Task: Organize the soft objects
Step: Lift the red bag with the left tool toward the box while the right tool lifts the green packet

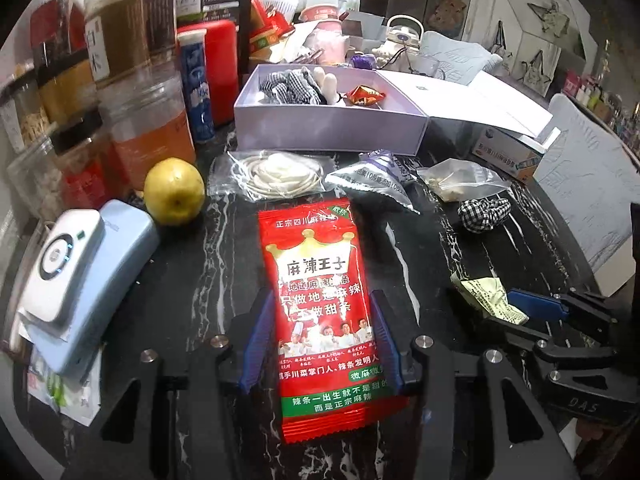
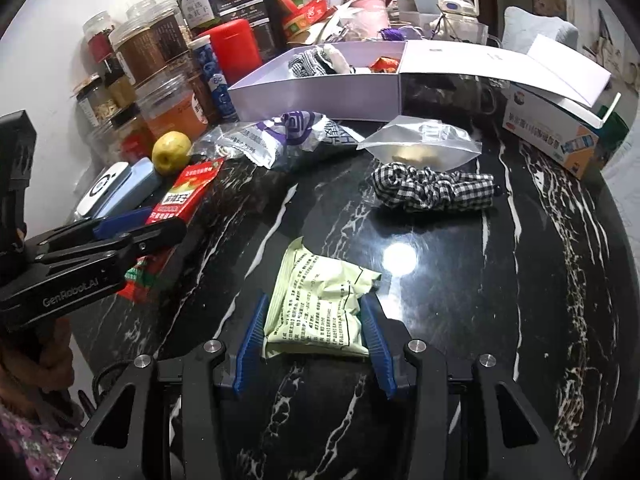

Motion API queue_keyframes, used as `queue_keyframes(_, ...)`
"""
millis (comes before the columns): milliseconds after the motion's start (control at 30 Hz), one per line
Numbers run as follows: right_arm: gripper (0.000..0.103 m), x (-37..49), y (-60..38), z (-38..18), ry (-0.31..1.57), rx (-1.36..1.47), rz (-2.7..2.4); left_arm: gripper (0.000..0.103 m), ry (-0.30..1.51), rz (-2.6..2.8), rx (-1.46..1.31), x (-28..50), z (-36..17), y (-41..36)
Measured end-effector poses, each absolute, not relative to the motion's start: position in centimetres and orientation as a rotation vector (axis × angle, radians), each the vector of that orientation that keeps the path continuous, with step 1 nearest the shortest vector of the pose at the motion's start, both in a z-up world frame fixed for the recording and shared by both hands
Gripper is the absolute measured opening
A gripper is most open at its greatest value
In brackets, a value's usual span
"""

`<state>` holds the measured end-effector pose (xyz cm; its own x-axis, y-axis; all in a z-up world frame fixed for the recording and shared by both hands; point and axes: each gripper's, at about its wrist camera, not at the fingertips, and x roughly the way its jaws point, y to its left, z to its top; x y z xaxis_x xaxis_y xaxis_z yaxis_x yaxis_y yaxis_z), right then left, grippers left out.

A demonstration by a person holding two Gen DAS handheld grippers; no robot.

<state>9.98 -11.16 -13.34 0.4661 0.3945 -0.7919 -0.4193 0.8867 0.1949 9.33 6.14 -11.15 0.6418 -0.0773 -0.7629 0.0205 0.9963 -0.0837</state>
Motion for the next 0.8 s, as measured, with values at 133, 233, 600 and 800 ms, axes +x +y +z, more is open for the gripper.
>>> queue_keyframes(133, 0.047, 9.8, -11.3, -13.0, 0.944, -0.027, 0.494, 0.047, 0.86, -0.076, -0.079, 8.8, -10.6, 5.8)
queue_keyframes(233, 0.047, 9.4, -11.4, -12.7, 0.935, -0.031, 0.493, 0.047, 0.849, -0.078, -0.083, 8.2, -10.3, 5.6)
queue_keyframes(600, 0.047, 7.8, -12.2, -11.2, 0.882, -0.011, 0.504, 0.047, 0.788, -0.102, -0.089, 6.3, -8.4, 4.6)
queue_keyframes(800, 0.047, 7.3, -12.6, -9.6, 0.84, -0.009, 0.503, 0.047, 0.721, -0.151, -0.076, 6.2, -6.0, 3.9)
